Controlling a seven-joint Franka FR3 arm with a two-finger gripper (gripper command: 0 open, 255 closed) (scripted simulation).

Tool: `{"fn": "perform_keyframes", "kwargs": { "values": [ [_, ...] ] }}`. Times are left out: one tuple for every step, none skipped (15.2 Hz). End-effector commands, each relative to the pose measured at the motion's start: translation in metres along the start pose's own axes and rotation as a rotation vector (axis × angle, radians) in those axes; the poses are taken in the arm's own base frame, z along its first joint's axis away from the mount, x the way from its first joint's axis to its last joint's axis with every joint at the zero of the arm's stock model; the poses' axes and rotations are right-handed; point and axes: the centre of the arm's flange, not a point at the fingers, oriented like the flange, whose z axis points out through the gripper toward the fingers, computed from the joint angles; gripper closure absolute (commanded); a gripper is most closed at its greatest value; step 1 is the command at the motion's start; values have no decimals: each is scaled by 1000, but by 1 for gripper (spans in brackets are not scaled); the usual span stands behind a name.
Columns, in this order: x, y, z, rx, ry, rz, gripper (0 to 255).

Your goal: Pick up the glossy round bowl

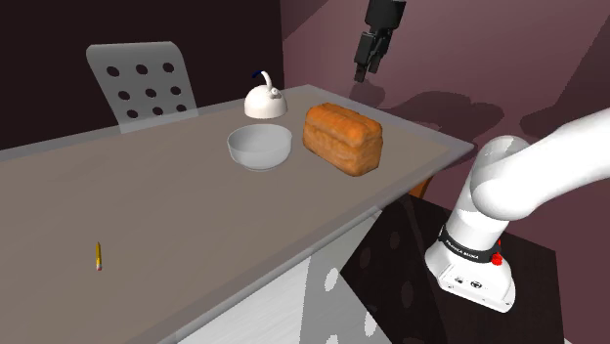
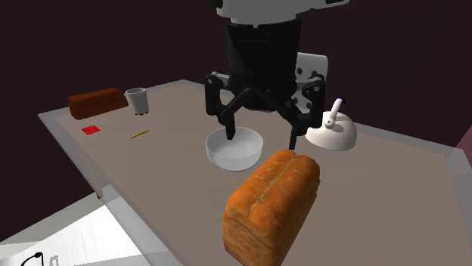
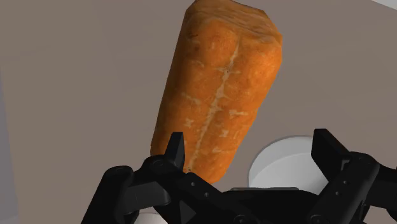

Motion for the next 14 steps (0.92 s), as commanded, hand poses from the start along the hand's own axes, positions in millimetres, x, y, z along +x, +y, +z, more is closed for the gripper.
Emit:
{"fn": "perform_keyframes", "kwargs": {
  "values": [
    [0,0,0,0,0,0,0],
    [11,-1,8,2,-4,-1,0],
    [22,-2,16,4,-8,-2,0],
    [33,-3,24,7,-12,-3,0],
    [44,-4,32,9,-16,-4,0],
    [55,-5,40,11,-20,-5,0],
    [66,-7,48,13,-24,-6,0],
    [77,-8,57,15,-28,-7,0],
    [88,-9,65,18,-32,-8,0],
    [98,-10,73,20,-36,-9,0],
    [109,-12,81,22,-40,-10,0],
    [120,-13,90,24,-44,-12,0],
    [131,-14,98,26,-48,-13,0],
    [141,-16,107,29,-52,-14,0]
  ]
}}
